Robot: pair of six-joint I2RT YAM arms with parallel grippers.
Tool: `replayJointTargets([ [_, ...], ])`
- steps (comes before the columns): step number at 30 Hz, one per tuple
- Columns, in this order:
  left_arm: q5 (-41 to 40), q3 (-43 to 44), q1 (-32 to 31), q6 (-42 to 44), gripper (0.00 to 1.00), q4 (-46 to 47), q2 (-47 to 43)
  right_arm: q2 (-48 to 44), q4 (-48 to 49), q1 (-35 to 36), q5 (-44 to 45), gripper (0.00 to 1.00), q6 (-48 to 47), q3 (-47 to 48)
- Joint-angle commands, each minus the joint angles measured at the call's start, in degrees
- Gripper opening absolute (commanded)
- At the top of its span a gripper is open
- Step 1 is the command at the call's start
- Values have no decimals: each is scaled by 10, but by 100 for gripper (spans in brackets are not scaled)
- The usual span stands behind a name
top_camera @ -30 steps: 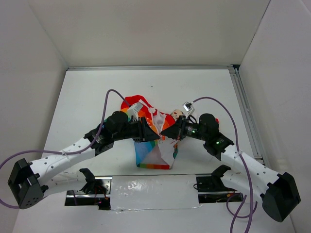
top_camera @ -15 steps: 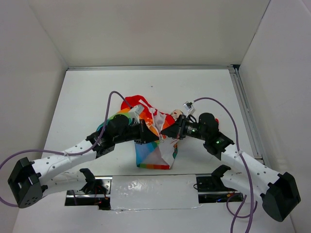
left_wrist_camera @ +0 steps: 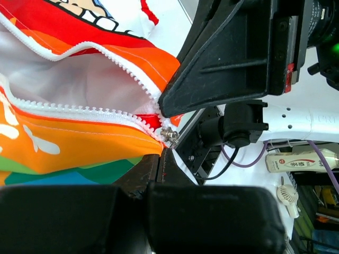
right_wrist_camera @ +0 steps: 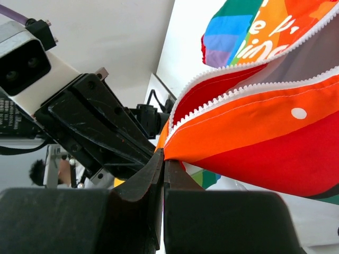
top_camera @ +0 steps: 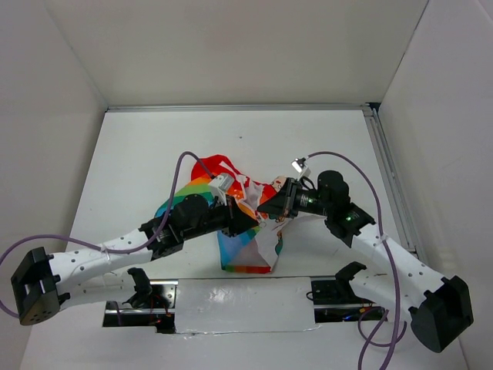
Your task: Zip up the jacket
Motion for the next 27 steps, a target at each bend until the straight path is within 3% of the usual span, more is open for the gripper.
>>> replayJointTargets([
  [1, 104, -38, -35, -8, 0, -49, 8, -13, 115, -28, 31, 0, 17, 47],
  [4, 126, -38, -42, -1, 0, -46, 6, -24, 115, -41, 24, 0, 17, 40],
  [10, 95, -18, -47, 3, 0, -82, 4, -29, 114, -60, -23, 0, 3, 34],
  [18, 17, 56, -32, 6, 0, -131, 8, -39, -38, -19, 21, 2, -96, 43],
  [22, 2, 84, -6, -16, 0, -168, 7, -39, -85, -14, 31, 21, -129, 47],
  [25, -6, 102, 14, -43, 0, -193, 9, -32, -126, -3, 56, 44, -158, 54],
  [27, -8, 112, 22, -53, 0, -212, 15, -29, -143, 5, 68, 50, -174, 59],
])
